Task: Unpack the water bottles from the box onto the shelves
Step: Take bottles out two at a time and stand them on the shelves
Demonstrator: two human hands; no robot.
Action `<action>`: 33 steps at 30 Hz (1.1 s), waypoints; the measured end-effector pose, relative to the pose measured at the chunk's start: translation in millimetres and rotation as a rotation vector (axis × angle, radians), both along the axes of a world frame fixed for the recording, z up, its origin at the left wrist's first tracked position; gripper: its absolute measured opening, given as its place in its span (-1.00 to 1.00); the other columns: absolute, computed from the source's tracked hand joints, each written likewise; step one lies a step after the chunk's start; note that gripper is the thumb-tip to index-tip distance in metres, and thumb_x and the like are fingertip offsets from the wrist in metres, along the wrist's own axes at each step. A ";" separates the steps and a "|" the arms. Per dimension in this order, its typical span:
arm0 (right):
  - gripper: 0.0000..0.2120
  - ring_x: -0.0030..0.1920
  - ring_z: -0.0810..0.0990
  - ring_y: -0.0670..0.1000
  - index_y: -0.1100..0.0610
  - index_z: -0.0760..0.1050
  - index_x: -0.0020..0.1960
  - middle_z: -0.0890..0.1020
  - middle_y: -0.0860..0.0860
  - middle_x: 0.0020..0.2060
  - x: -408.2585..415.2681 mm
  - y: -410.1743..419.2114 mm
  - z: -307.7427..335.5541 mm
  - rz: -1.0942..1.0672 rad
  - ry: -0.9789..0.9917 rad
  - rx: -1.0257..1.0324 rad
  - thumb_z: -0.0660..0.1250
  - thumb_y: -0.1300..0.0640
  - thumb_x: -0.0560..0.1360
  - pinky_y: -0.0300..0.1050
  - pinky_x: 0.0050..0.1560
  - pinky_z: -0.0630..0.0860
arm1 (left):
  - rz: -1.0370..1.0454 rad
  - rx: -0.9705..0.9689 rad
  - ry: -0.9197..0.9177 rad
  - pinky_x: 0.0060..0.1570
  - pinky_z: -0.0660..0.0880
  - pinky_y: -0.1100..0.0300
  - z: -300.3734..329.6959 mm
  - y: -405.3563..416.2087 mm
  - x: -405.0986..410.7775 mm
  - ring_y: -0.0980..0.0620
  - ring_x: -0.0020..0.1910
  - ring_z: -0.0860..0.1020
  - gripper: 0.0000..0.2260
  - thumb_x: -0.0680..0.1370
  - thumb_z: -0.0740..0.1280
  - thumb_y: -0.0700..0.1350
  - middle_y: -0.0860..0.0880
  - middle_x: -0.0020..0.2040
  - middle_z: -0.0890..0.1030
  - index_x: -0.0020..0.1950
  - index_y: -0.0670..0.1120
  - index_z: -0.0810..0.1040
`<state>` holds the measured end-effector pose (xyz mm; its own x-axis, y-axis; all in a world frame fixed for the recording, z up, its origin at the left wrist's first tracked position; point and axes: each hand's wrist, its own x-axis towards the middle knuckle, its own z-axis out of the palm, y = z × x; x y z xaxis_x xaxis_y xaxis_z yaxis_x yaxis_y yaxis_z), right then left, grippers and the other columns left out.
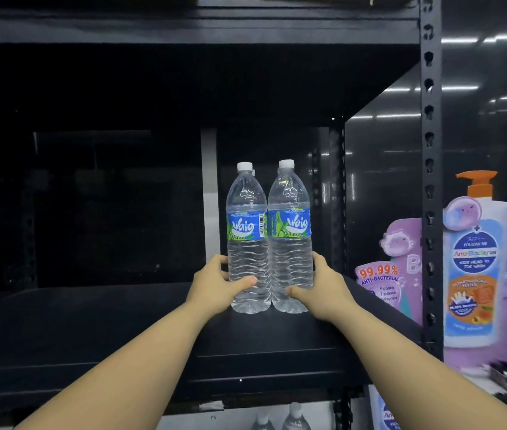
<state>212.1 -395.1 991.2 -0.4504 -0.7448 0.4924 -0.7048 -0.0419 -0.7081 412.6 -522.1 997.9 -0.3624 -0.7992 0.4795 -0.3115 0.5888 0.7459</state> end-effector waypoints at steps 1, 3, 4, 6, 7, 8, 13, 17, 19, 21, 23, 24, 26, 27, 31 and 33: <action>-0.19 0.26 0.59 0.03 -0.02 0.25 0.58 0.64 -0.03 0.27 -0.7 -1.6 0.2 -0.005 0.010 0.014 0.59 0.01 0.46 -0.11 0.14 0.46 | -0.006 0.012 -0.001 -0.15 0.57 0.21 0.0 -1.8 -1.2 0.15 -0.10 0.69 -0.47 0.42 0.63 0.15 0.08 -0.04 0.71 0.27 0.11 0.46; -0.24 0.25 0.59 0.05 -0.01 0.25 0.56 0.64 -0.02 0.27 -2.6 -4.4 -0.2 -0.011 0.026 0.040 0.56 0.01 0.49 -0.10 0.14 0.47 | -0.029 0.047 0.003 -0.18 0.58 0.20 0.0 -5.7 -3.4 0.15 -0.18 0.71 -0.48 0.43 0.63 0.14 0.06 -0.11 0.74 0.27 0.11 0.48; -0.27 0.23 0.59 0.05 0.01 0.25 0.55 0.64 -0.01 0.27 -3.7 -5.8 0.3 -0.014 0.030 0.055 0.54 0.01 0.50 -0.11 0.12 0.47 | -0.036 0.060 0.008 -0.19 0.59 0.19 0.1 -7.6 -4.5 0.16 -0.21 0.70 -0.48 0.42 0.63 0.14 0.06 -0.15 0.74 0.27 0.11 0.48; -0.31 0.15 0.58 0.04 0.03 0.25 0.54 0.63 0.03 0.27 -6.0 -8.4 2.0 -0.019 0.025 0.088 0.51 0.01 0.52 -0.12 0.08 0.45 | -0.041 0.067 0.014 -0.21 0.59 0.19 0.1 -11.2 -6.1 0.19 -0.26 0.70 -0.49 0.41 0.64 0.15 0.06 -0.17 0.75 0.25 0.12 0.49; -0.31 0.13 0.56 0.04 0.04 0.24 0.53 0.62 0.04 0.28 -8.1 -10.5 2.6 -0.021 0.022 0.105 0.51 0.01 0.53 -0.12 0.08 0.44 | -0.043 0.067 0.016 -0.22 0.58 0.19 0.0 -11.7 -7.0 0.20 -0.27 0.69 -0.49 0.41 0.64 0.15 0.06 -0.18 0.75 0.24 0.13 0.50; -0.31 0.16 0.56 0.05 0.04 0.23 0.53 0.62 0.06 0.29 -9.6 -12.0 3.1 -0.023 0.024 0.118 0.50 0.00 0.53 -0.12 0.08 0.43 | -0.044 0.064 0.023 -0.22 0.58 0.20 -0.5 -12.1 -8.0 0.20 -0.27 0.70 -0.49 0.40 0.64 0.16 0.06 -0.17 0.76 0.24 0.13 0.50; -0.36 0.06 0.53 0.04 -0.03 0.20 0.55 0.66 0.03 0.24 -12.1 -16.3 -5.7 -0.015 0.048 0.105 0.43 -0.03 0.58 -0.10 0.05 0.42 | -0.013 0.008 0.049 -0.17 0.48 0.33 -7.0 -10.8 -10.7 0.20 -0.11 0.69 -0.44 0.44 0.61 0.18 0.08 -0.09 0.74 0.37 0.15 0.51; -0.19 0.23 0.58 0.08 -0.04 0.08 0.61 0.64 0.00 0.24 -11.8 -19.3 -13.4 -0.012 0.038 0.079 0.46 -0.09 0.54 -0.03 0.13 0.50 | -0.012 -0.038 0.042 -0.06 0.47 0.33 -9.9 -6.7 -11.6 0.18 0.03 0.66 -0.35 0.48 0.56 0.18 0.16 0.02 0.67 0.51 0.12 0.41; -0.12 0.29 0.53 0.06 -0.09 0.05 0.60 0.57 0.00 0.26 -8.4 -17.2 -14.5 -0.006 0.047 0.026 0.53 -0.07 0.48 -0.02 0.21 0.49 | -0.013 -0.083 0.049 0.09 0.47 0.23 -10.4 -5.2 -13.3 0.13 0.15 0.62 -0.27 0.49 0.56 0.15 0.23 0.06 0.58 0.57 0.11 0.30; -0.12 0.28 0.52 0.06 -0.10 0.07 0.59 0.52 0.01 0.27 -5.1 -14.9 -14.9 -0.014 0.059 -0.009 0.56 -0.03 0.48 -0.03 0.23 0.47 | -0.010 -0.141 0.058 0.15 0.49 0.17 -10.3 -4.7 -14.8 0.11 0.18 0.62 -0.25 0.49 0.57 0.14 0.27 0.09 0.55 0.57 0.12 0.26; -0.13 0.30 0.54 0.08 -0.11 0.09 0.59 0.55 0.01 0.30 -4.5 -14.3 -14.9 -0.039 0.083 -0.019 0.57 -0.02 0.48 0.02 0.28 0.51 | -0.003 -0.164 0.051 0.14 0.51 0.18 -9.1 -5.1 -14.1 0.10 0.16 0.63 -0.24 0.48 0.57 0.13 0.22 0.13 0.57 0.58 0.13 0.25; -0.13 0.31 0.56 0.08 -0.11 0.09 0.59 0.58 0.02 0.30 -5.0 -14.1 -14.5 -0.048 0.095 -0.019 0.57 -0.01 0.48 0.04 0.29 0.52 | 0.000 -0.160 0.041 0.10 0.49 0.20 -7.7 -4.8 -12.7 0.09 0.15 0.63 -0.23 0.48 0.57 0.13 0.19 0.12 0.58 0.58 0.13 0.25; -0.16 0.30 0.59 0.08 -0.10 0.12 0.59 0.62 0.00 0.30 -3.9 -10.8 -11.9 -0.052 0.101 -0.006 0.56 0.01 0.50 0.00 0.25 0.52 | -0.004 -0.137 0.015 0.05 0.45 0.22 -3.9 -3.0 -8.5 0.09 0.13 0.63 -0.23 0.48 0.58 0.12 0.18 0.05 0.57 0.59 0.13 0.25; -0.17 0.28 0.61 0.08 -0.09 0.13 0.60 0.64 -0.02 0.29 -3.2 -9.1 -10.4 -0.054 0.098 0.011 0.55 0.02 0.51 -0.05 0.21 0.51 | -0.010 -0.126 0.000 0.04 0.45 0.22 -2.3 -1.6 -6.3 0.08 0.11 0.63 -0.22 0.48 0.59 0.11 0.18 0.02 0.58 0.59 0.13 0.25; -0.26 0.22 0.63 0.09 -0.05 0.21 0.58 0.68 0.00 0.22 3.1 -2.6 -8.1 -0.105 0.064 0.054 0.52 0.02 0.53 -0.08 0.08 0.48 | -0.019 -0.100 -0.078 0.01 0.46 0.20 0.1 2.8 -2.0 0.07 0.03 0.63 -0.28 0.48 0.59 0.05 0.17 -0.03 0.61 0.54 0.06 0.30; -0.37 0.18 0.62 0.09 0.02 0.29 0.50 0.68 0.04 0.22 7.6 -3.0 -9.1 -0.149 0.025 0.050 0.52 0.03 0.54 -0.07 0.05 0.47 | 0.005 -0.087 -0.078 0.00 0.48 0.17 -0.7 3.9 -1.8 0.04 0.04 0.64 -0.37 0.49 0.59 0.04 0.08 0.06 0.65 0.45 0.01 0.38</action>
<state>219.7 -398.0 982.1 -0.5458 -0.6942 0.4692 -0.7182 0.0993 -0.6887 410.8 -518.1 997.3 -0.3973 -0.7578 0.5176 -0.3697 0.6484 0.6655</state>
